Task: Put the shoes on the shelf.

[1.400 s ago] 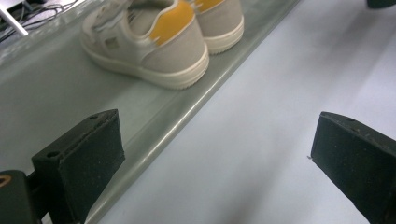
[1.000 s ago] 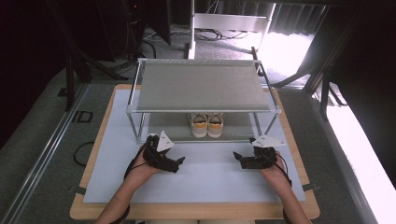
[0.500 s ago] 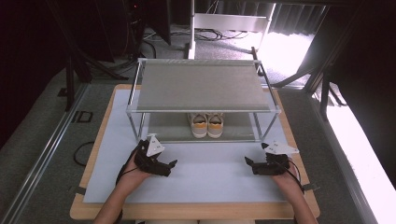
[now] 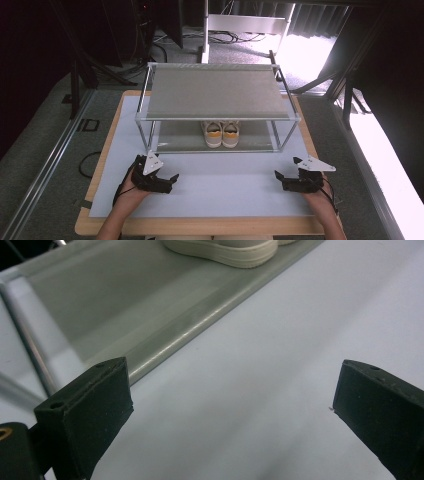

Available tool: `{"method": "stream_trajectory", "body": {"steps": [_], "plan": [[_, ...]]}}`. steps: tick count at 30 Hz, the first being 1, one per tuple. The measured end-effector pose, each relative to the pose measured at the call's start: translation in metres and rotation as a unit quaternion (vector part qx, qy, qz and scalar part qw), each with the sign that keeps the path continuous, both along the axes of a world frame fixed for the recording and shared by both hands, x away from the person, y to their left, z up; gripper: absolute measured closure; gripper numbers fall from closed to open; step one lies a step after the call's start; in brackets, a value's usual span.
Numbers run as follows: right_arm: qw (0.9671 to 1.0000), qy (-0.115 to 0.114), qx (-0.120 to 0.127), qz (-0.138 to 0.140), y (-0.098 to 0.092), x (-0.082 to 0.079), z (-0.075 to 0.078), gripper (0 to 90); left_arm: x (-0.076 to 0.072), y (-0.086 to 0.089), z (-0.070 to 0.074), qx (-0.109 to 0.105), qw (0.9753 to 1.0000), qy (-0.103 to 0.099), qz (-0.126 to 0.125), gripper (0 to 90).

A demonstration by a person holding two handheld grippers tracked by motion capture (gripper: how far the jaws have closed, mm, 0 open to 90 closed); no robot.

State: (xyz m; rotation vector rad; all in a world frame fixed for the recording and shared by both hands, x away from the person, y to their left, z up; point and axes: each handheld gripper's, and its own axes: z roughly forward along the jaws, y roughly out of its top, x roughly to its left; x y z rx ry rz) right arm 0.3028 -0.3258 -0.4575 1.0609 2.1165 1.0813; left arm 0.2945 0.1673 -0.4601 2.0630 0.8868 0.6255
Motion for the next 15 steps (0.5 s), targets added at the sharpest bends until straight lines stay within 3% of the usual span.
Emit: {"method": "stream_trajectory", "body": {"steps": [3,8,11,15], "plan": [[0.9999,-0.006,0.001,-0.012,-0.006,-0.001,-0.002,11.7,-0.002,0.007,0.000,-0.017,0.9996,-0.011,0.019,2.1],[0.9991,-0.013,-0.002,-0.041,-0.012,-0.002,-0.007,11.7,-0.007,0.016,-0.003,-0.050,0.9969,-0.042,0.043,2.1],[0.9986,-0.017,-0.004,-0.050,-0.012,-0.002,-0.008,11.6,-0.009,0.017,-0.004,-0.057,0.9960,-0.048,0.050,2.1],[0.9983,-0.021,0.000,-0.055,-0.013,-0.003,-0.009,11.7,-0.009,0.015,-0.007,-0.050,0.9966,-0.045,0.048,2.1]]}}
